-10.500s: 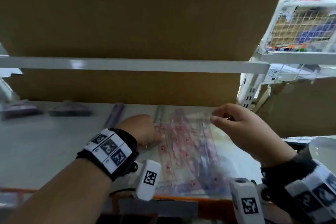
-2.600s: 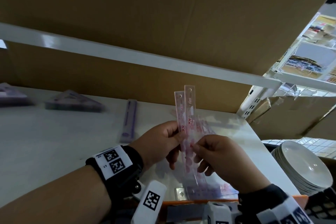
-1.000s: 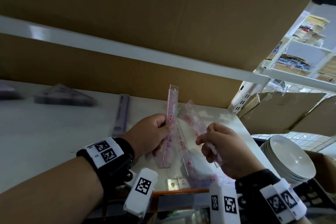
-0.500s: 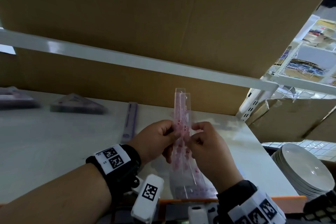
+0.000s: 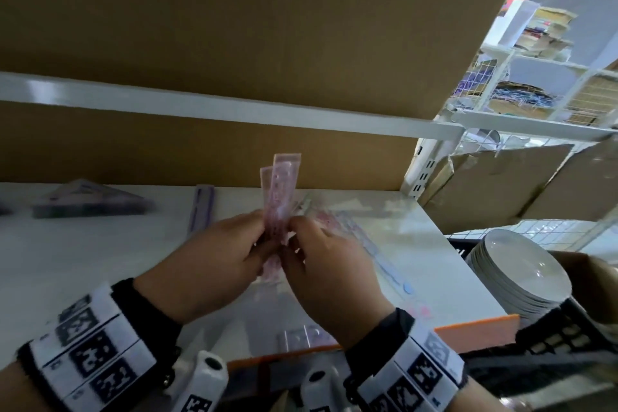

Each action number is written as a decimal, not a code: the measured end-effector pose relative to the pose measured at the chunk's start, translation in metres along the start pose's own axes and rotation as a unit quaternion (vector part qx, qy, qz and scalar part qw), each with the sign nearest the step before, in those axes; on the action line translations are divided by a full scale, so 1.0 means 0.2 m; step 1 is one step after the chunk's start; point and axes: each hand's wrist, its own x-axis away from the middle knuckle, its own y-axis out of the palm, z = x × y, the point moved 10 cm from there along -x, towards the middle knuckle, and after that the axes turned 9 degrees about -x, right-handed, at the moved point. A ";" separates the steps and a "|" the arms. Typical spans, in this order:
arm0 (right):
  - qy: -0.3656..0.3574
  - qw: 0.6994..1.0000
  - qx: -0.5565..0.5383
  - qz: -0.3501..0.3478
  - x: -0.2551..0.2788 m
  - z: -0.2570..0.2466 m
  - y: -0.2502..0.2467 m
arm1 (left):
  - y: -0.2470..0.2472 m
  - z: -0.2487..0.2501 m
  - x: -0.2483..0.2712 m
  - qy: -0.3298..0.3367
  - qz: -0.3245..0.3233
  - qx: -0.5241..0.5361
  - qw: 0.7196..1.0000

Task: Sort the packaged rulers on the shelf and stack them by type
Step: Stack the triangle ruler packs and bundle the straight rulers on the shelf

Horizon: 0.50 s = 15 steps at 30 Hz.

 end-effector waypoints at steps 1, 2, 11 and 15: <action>0.001 1.000 -0.010 -0.005 0.00 0.00 0.01 | 0.00 0.01 0.01 0.003 -0.003 -0.010 1.000; 0.007 1.000 -0.025 -0.010 0.01 0.00 0.02 | 0.02 0.01 0.02 0.006 -0.010 -0.020 1.000; 0.046 0.998 -0.025 -0.044 -0.01 0.05 0.03 | 0.09 -0.07 0.02 -0.042 -0.044 0.040 0.997; 0.199 0.975 0.073 -0.061 -0.09 0.44 -0.12 | 0.13 -0.17 0.03 -0.101 -0.058 0.140 0.983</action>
